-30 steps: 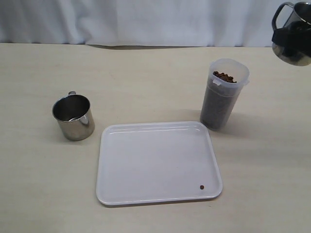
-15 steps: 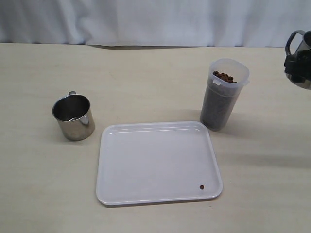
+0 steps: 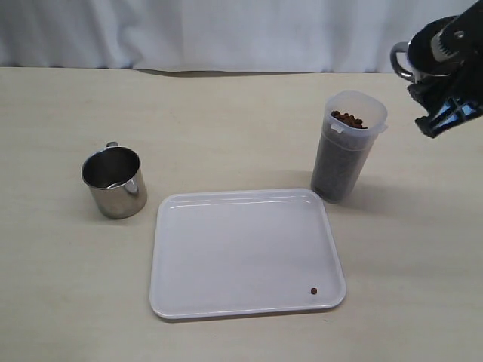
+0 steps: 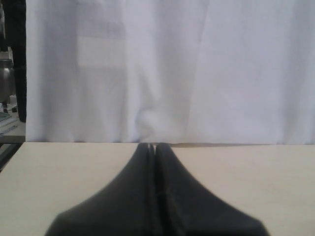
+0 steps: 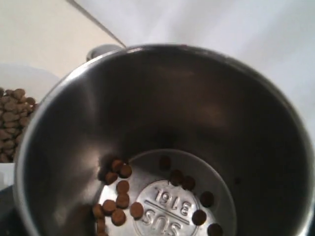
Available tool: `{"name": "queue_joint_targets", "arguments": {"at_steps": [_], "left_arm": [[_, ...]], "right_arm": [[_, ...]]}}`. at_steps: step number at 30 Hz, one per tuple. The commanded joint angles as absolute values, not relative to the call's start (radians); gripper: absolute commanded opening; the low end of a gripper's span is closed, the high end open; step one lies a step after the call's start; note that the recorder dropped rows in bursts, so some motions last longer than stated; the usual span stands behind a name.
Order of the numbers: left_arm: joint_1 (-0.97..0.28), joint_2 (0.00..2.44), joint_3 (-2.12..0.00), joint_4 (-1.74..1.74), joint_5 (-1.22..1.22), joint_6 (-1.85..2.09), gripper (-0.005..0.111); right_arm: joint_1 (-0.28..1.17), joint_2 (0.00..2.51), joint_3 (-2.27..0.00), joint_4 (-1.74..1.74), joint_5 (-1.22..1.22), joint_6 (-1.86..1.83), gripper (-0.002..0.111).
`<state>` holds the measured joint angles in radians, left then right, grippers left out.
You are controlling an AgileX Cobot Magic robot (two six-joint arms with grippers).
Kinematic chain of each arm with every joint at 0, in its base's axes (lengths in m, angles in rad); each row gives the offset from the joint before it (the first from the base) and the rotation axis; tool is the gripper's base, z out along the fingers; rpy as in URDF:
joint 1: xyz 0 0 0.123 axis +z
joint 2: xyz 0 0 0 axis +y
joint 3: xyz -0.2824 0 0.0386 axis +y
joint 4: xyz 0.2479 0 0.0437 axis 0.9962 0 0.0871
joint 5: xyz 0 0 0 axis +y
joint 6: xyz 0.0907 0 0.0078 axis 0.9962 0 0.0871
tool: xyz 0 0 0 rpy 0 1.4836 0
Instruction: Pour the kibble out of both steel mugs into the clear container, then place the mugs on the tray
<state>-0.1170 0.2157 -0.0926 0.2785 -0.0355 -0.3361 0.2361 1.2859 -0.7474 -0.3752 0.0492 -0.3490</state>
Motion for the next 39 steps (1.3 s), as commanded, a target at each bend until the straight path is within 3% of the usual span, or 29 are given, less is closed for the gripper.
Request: {"name": "queue_joint_targets", "arguments": {"at_steps": [1, 30, 39], "left_arm": [[-0.115, 0.214, -0.094, 0.278, -0.035, -0.339, 0.000], [-0.115, 0.214, -0.094, 0.276, -0.035, -0.339, 0.000], [-0.115, 0.214, -0.094, 0.276, -0.035, -0.339, 0.000]], "right_arm": [[0.300, 1.276, -0.799, -0.383, 0.146, -0.590, 0.005], [0.305, 1.373, -0.908, -1.291, 0.281, -0.076, 0.005], [0.362, 1.373, -0.908, -1.417, 0.323, 0.111, 0.005]]}}
